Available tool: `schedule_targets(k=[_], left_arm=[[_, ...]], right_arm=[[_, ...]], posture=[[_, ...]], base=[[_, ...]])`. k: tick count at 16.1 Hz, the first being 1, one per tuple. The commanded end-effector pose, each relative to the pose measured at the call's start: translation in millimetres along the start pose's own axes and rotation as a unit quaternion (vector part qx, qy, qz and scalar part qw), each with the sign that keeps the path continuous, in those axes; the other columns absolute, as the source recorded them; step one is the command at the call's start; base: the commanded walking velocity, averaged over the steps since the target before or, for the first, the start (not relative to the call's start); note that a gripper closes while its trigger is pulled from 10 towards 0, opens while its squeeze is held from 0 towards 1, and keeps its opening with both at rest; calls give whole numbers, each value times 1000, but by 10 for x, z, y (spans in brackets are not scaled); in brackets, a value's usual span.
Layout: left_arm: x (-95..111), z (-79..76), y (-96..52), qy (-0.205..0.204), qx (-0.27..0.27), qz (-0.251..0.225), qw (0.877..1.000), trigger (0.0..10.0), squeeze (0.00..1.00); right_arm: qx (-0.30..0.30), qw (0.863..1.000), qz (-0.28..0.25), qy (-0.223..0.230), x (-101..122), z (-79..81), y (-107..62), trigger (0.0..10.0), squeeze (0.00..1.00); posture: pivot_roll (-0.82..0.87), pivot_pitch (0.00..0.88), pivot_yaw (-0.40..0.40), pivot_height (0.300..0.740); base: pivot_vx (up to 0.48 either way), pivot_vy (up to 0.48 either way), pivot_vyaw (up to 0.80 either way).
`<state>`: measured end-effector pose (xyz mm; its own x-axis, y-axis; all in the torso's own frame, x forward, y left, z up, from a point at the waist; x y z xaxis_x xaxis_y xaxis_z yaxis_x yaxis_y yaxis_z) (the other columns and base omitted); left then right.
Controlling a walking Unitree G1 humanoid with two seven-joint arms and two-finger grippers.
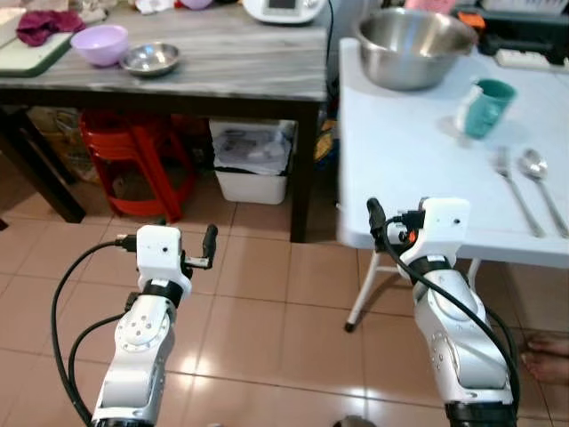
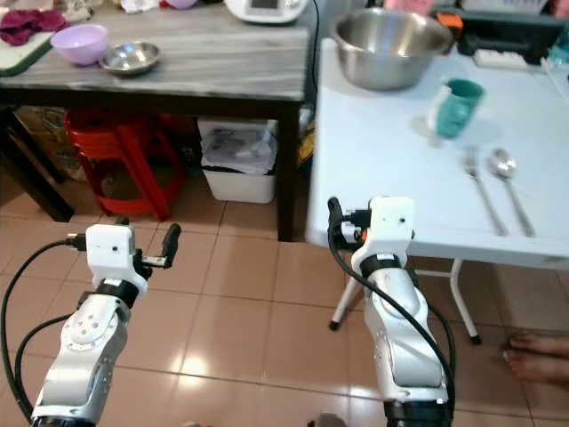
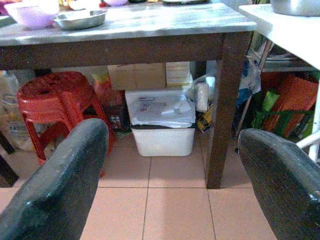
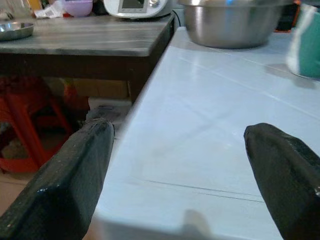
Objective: Setting the table
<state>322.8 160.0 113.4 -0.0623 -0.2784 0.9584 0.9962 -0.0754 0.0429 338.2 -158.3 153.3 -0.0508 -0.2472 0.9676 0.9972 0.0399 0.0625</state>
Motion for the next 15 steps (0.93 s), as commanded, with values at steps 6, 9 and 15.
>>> schedule_targets(k=[6,9,15], left_arm=[[58,-52,-3,-11,-8,-16,1000,10000,0],[158,-120,-15,-13,-29,-43,999,10000,0],[195,-211,-34,-41,-61,-56,996,10000,0]], right_arm=[[-18,1000,-9,-7,39,-86,-27,10000,0],[-20,1000,-16,-16,83,-113,-33,10000,0],[-19,1000,-15,-18,80,-103,-42,10000,0]], posture=[[-169,149,25,740],[-174,159,18,740],[-185,160,18,740]], base=[[0,-249,0],[0,0,0],[0,0,-164]])
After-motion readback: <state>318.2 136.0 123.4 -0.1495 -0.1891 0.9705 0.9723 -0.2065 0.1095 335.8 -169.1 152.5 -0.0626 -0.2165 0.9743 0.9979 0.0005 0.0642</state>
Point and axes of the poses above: a point about 5 cm out from each wrist's last joint towards the gripper, its own y axis pointing out of the wrist towards the gripper, its own x axis along the axis of the wrist's last joint, z = x × y, the point moved 4 cm from there along y, pointing out of the wrist towards the gripper, and after that the axes turned 14 degrees about y, right-handed, at the moved point
